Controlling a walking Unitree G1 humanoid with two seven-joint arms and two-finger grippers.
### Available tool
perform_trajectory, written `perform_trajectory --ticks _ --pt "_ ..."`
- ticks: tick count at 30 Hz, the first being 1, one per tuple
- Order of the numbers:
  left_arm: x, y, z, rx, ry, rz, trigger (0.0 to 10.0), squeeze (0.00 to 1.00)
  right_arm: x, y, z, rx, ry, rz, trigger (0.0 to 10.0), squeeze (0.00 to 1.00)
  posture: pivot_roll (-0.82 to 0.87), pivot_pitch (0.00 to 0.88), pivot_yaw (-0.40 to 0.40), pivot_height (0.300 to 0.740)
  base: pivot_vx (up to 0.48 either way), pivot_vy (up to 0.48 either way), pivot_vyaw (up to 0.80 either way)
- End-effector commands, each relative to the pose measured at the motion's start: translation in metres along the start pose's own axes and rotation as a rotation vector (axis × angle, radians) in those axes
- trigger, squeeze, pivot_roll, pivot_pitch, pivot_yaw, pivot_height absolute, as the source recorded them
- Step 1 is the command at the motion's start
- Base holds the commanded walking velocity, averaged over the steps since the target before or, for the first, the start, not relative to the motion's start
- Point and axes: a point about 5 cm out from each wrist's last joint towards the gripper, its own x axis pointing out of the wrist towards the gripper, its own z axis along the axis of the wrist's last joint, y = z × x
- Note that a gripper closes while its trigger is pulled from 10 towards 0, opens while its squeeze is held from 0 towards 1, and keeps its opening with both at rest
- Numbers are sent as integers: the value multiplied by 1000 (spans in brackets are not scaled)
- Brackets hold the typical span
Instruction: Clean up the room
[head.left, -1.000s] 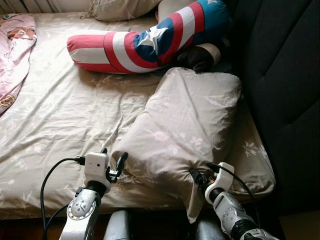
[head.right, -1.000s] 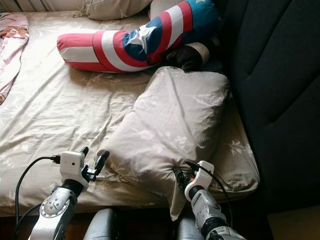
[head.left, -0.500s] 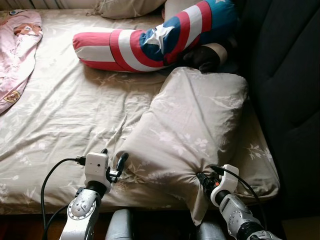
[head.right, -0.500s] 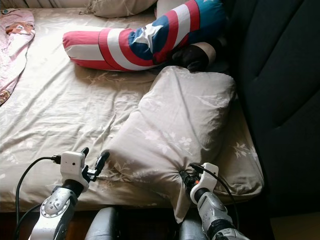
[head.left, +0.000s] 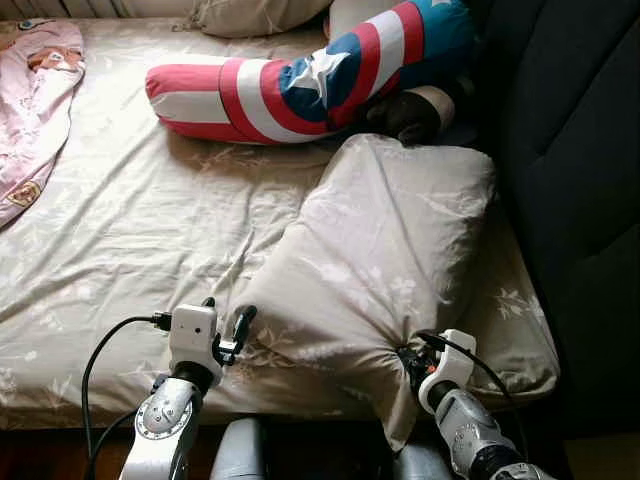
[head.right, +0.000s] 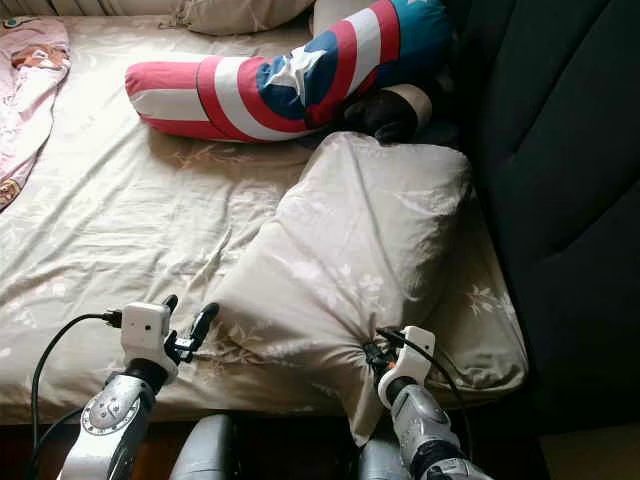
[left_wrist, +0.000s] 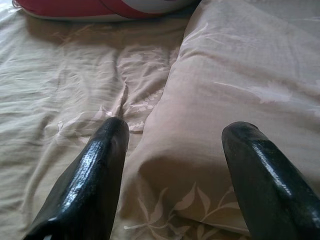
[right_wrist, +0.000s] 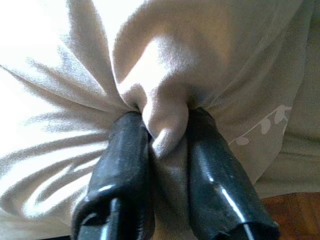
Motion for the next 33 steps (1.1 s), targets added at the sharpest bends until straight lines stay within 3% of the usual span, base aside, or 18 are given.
perform_trajectory --ticks 1,10,16,21,22,23,26,33 --pt "-1 -2 -1 14 14 -11 10000 0 -5 -9 -15 -7 60 -63 0 0 123 233 -9 645 0 0 0" --pt "-2 -4 -3 21 20 -18 10000 0 -5 -22 5 -59 -15 -156 0 0 117 234 -10 645 0 0 0" --pt "-3 -3 -3 25 20 -14 10000 0 -6 -35 40 -66 -158 -268 0 0 106 233 -14 645 0 0 0" --pt "-2 -3 -4 27 21 -15 10000 0 -14 -48 96 -30 -388 -425 0 0 98 226 -17 645 0 0 0" --pt "-2 -3 -4 27 21 -15 10000 0 -14 -48 96 -30 -388 -425 0 0 98 226 -17 645 0 0 0" --pt "-2 -3 -4 27 21 -17 10000 0 -21 -56 114 -20 -468 -504 0 0 94 224 -16 645 0 0 0" --pt "-2 -3 -4 25 21 -17 10000 0 -34 -69 137 2 -561 -595 0 0 92 218 -17 645 0 0 0" --pt "-2 -3 -4 26 20 -16 10000 0 -67 -100 182 11 -718 -776 0 0 89 212 -18 645 0 0 0"
